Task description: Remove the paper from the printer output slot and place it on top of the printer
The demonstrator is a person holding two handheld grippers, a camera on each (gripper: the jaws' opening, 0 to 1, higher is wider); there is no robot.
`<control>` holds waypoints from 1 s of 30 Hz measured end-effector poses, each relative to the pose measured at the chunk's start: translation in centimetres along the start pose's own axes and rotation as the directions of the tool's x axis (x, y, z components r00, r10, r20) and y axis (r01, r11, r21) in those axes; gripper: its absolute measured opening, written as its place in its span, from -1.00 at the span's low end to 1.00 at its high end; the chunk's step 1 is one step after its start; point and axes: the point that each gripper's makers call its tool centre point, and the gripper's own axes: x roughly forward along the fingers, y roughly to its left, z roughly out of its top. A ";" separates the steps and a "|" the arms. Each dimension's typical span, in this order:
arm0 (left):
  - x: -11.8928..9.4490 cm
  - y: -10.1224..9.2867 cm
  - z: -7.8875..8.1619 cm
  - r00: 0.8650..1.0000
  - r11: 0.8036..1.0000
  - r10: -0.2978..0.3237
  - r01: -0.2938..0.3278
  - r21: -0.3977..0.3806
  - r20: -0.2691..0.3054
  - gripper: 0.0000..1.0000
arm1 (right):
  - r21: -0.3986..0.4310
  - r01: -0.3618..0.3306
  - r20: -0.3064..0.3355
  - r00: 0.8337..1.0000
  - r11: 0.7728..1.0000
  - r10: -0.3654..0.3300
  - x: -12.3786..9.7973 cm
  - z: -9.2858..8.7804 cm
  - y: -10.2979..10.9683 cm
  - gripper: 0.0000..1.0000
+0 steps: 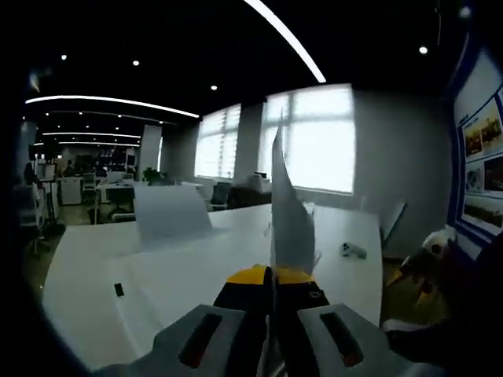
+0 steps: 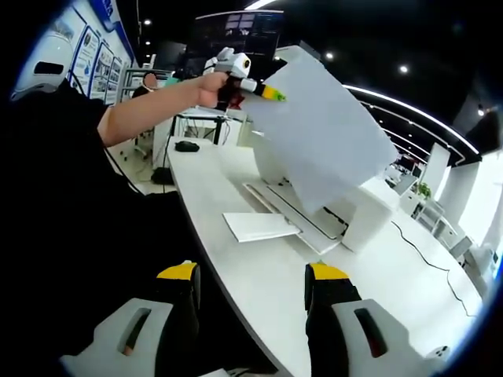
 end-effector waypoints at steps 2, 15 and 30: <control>0.1 0.2 0.2 1.000 1.000 0.009 -0.009 -0.002 0.004 -0.90 | 0.000 -0.001 0.000 1.000 1.000 0.001 0.0 0.0 0.0 -0.02; 0.9 1.6 1.1 0.999 0.998 0.032 -0.031 -0.050 0.026 -0.90 | -0.001 -0.003 -0.001 1.000 1.000 0.003 -0.1 0.0 0.1 -0.02; 2.5 2.3 0.9 0.997 0.991 0.067 -0.060 -0.118 0.049 -0.90 | 0.004 0.000 0.003 1.000 1.000 0.000 -0.3 0.1 0.1 -0.02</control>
